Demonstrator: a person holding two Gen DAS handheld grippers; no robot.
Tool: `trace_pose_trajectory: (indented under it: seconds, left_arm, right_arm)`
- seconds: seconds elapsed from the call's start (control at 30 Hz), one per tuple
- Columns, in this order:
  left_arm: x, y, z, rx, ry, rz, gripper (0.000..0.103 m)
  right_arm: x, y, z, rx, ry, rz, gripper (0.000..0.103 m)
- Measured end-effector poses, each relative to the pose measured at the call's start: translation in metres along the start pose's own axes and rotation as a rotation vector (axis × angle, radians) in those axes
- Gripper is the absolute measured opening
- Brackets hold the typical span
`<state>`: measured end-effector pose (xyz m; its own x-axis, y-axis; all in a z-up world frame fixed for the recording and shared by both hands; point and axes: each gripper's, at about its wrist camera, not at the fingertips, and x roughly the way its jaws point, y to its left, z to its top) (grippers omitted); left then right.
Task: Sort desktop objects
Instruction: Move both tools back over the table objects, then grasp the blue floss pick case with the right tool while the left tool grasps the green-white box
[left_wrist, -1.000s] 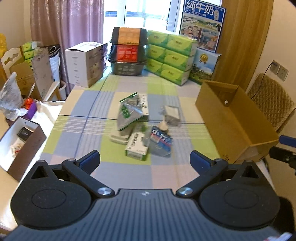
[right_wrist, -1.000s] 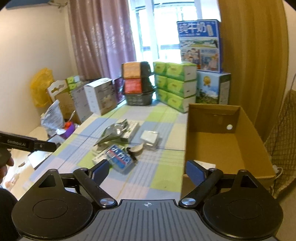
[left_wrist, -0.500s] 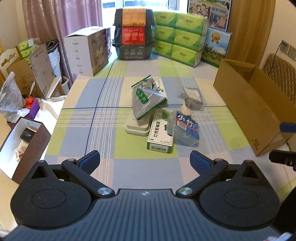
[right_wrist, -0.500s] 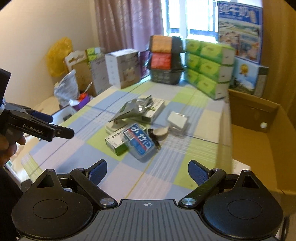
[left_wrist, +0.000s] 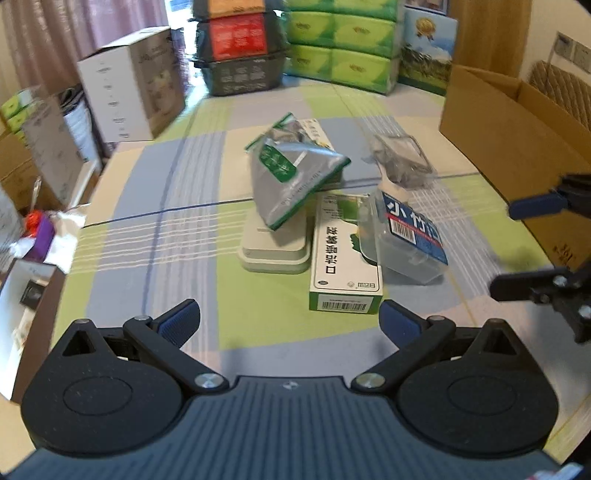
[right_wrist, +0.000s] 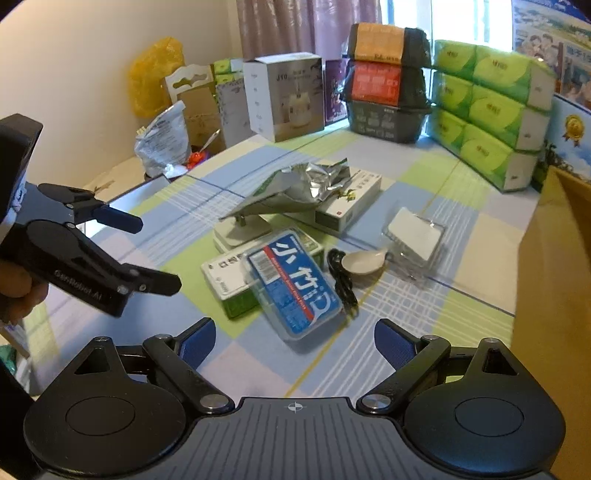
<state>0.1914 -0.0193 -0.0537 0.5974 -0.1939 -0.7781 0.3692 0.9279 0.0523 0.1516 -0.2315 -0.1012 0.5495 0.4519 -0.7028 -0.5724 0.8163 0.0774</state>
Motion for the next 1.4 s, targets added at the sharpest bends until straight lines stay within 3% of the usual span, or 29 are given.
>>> trace_pose_trajectory:
  seconds: [0.27,0.33,0.63,0.77,0.87,1.13,1.27,1.4]
  left_arm:
    - [0.024,0.001,0.007,0.052,-0.011,-0.108,0.099]
    - [0.027,0.002,0.010,0.064,-0.021,-0.109,0.094]
    - [0.029,0.002,0.011,0.120,-0.037,-0.105,0.093]
    - [0.035,0.000,0.010,0.138,-0.028,-0.096,0.092]
    - [0.039,-0.001,0.010,0.123,-0.020,-0.115,0.091]
    - [0.048,-0.019,0.017,0.126,-0.023,-0.140,0.091]
    - [0.056,-0.028,0.021,0.126,-0.017,-0.125,0.087]
    - [0.062,-0.033,0.021,0.140,0.001,-0.081,0.064]
  right_arm:
    - [0.040,-0.004,0.005,-0.119,0.037,0.003,0.082]
    - [0.047,-0.007,0.009,-0.132,0.027,0.005,0.082]
    - [0.071,-0.002,0.017,-0.205,0.048,0.055,0.080]
    - [0.072,0.002,0.014,-0.216,0.063,0.043,0.061]
    - [0.069,0.000,0.014,-0.175,0.079,0.020,0.057]
    - [0.048,-0.014,0.008,0.049,0.142,-0.079,0.056]
    - [0.039,-0.014,0.003,0.066,0.148,-0.112,0.056]
    - [0.033,-0.014,-0.004,0.083,0.143,-0.128,0.056]
